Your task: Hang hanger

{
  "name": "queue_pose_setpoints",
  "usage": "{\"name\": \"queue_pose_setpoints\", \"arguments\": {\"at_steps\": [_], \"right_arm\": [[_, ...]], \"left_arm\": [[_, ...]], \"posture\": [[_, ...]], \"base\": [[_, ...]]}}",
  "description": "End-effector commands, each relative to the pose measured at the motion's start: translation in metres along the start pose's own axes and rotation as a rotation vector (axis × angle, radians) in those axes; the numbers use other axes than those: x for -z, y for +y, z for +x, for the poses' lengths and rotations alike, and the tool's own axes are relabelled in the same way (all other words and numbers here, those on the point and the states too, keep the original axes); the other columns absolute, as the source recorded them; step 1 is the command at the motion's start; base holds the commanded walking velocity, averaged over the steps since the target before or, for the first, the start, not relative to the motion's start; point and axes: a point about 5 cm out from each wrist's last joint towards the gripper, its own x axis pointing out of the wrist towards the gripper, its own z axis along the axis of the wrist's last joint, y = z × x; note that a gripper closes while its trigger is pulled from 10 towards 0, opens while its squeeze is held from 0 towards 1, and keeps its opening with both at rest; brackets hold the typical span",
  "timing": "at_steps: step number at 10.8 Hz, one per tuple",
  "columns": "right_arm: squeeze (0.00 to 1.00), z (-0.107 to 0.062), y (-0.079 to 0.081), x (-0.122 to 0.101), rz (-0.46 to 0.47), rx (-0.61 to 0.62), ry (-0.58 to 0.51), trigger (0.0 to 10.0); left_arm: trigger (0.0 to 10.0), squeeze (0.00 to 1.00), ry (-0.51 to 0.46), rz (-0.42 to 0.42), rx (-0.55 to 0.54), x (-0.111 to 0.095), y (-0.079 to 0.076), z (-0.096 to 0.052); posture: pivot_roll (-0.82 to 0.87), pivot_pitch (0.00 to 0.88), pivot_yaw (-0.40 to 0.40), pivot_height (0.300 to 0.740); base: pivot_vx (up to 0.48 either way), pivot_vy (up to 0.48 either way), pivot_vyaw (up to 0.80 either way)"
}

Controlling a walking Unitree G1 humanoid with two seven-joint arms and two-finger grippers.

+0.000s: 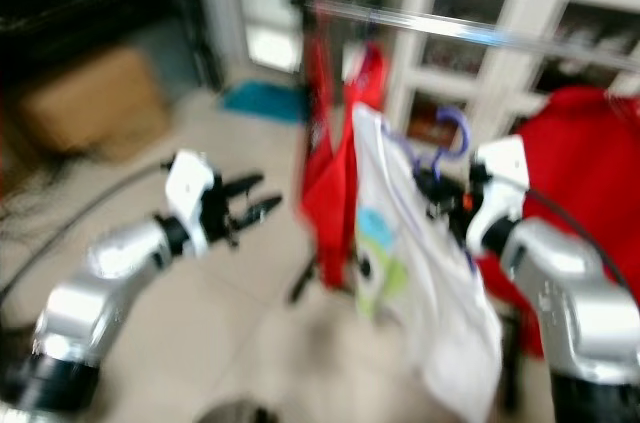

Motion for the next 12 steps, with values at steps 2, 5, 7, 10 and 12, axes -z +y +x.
{"name": "queue_pose_setpoints", "arguments": {"at_steps": [2, 5, 7, 10, 12], "right_arm": [[0.00, 0.004, 0.011, -0.008, -0.048, -0.019, -0.036, 0.0], [0.00, 0.025, 0.048, -0.024, -0.069, -0.153, -0.126, 0.0], [0.00, 0.032, 0.060, -0.027, -0.067, -0.189, -0.143, 0.0], [0.00, 0.034, 0.077, -0.030, -0.078, -0.280, -0.161, 0.0], [0.00, 0.034, 0.084, -0.033, -0.079, -0.327, -0.173, 0.0]], "left_arm": [[10.0, 0.00, 0.006, 0.000, -0.007, -0.006, 0.007, 0.002], [10.0, 1.00, -0.013, 0.000, -0.007, -0.019, 0.021, 0.021], [10.0, 1.00, -0.035, 0.019, -0.020, -0.028, 0.025, 0.033], [10.0, 0.00, -0.066, 0.052, -0.070, -0.034, 0.029, 0.051], [7.6, 0.00, -0.097, 0.050, -0.098, -0.037, 0.033, 0.057]], "posture": [[0.00, 0.000, 0.048, 0.740], [0.00, 0.000, 0.046, 0.740], [0.00, 0.000, 0.051, 0.740], [0.00, 0.000, 0.049, 0.740], [0.00, 0.000, 0.051, 0.740]], "base": [[0.000, 0.000, 0.00], [0.000, 0.000, 0.00], [0.000, 0.000, 0.00], [0.000, 0.000, 0.00], [0.000, 0.000, 0.00]]}}
